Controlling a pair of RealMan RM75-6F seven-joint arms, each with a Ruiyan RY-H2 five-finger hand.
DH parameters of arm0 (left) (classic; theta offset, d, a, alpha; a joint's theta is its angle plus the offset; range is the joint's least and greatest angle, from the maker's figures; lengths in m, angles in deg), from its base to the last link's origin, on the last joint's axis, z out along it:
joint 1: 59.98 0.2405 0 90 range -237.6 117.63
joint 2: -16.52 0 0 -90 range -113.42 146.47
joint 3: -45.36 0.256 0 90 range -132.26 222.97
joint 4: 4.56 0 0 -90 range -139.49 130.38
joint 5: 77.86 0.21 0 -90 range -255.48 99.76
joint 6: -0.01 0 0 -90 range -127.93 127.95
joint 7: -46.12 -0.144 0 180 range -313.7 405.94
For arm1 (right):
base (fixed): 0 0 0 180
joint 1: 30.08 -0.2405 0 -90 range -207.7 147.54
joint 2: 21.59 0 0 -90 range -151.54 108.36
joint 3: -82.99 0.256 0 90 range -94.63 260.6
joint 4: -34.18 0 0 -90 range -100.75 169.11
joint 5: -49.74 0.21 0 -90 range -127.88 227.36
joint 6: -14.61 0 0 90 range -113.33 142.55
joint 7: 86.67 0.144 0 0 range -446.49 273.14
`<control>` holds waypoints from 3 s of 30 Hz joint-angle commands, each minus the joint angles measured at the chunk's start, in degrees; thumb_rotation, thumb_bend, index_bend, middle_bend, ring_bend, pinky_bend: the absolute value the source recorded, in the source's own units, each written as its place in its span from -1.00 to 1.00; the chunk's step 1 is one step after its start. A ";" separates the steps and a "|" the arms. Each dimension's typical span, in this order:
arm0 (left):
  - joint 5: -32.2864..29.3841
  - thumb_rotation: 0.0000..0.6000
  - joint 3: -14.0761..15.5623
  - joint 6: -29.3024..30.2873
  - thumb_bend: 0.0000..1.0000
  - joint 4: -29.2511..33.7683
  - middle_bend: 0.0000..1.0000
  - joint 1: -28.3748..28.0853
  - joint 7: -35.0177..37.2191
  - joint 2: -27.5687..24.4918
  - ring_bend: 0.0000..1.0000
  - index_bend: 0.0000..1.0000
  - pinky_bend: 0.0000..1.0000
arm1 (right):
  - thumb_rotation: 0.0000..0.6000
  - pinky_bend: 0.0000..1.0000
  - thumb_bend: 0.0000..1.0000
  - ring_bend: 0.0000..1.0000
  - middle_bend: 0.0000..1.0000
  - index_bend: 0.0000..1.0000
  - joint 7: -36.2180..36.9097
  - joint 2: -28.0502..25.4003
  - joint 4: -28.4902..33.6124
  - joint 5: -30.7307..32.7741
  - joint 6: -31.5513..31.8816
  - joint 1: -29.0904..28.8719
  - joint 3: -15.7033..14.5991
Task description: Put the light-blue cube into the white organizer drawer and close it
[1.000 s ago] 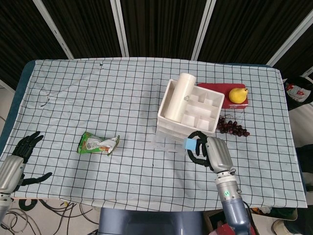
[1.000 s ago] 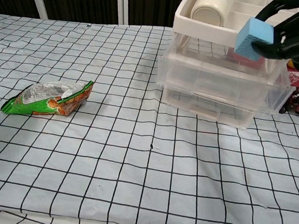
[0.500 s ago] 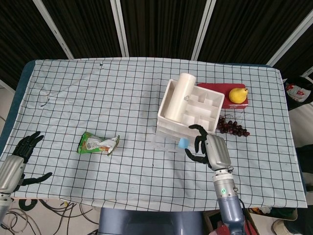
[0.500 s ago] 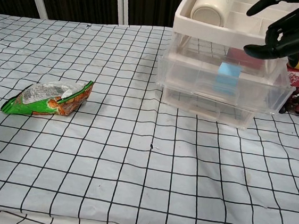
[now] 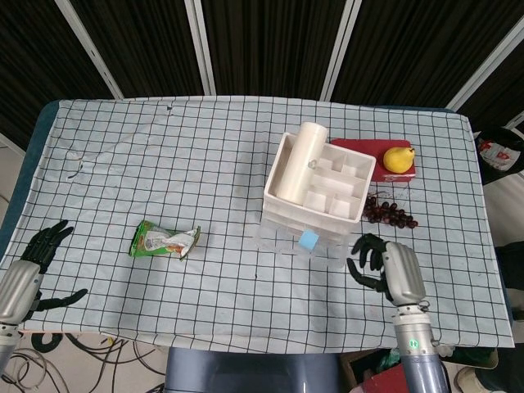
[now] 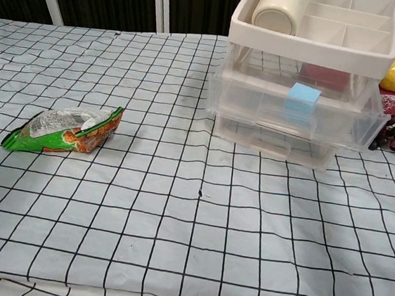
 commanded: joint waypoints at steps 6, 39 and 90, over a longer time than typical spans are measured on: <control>0.07 1.00 0.12 -0.09 -0.96 0.13 -1.00 0.05 -0.71 0.24 -1.00 -1.00 -1.00 | 1.00 0.30 -0.28 0.40 0.36 0.25 12.62 -8.77 -5.06 -7.35 -2.29 7.99 -11.26; -1.04 1.00 0.03 -1.78 -0.95 0.64 -1.00 -0.57 0.46 -0.20 -1.00 -1.00 -1.00 | 1.00 0.29 -0.27 0.38 0.32 0.25 3.36 17.20 -5.02 5.07 -19.73 -4.28 0.20; -1.40 1.00 -0.08 -1.89 -0.95 1.45 -1.00 -0.44 1.14 -0.62 -1.00 -1.00 -1.00 | 1.00 0.28 -0.27 0.37 0.31 0.25 4.97 24.94 -21.59 25.42 -14.28 -13.74 18.69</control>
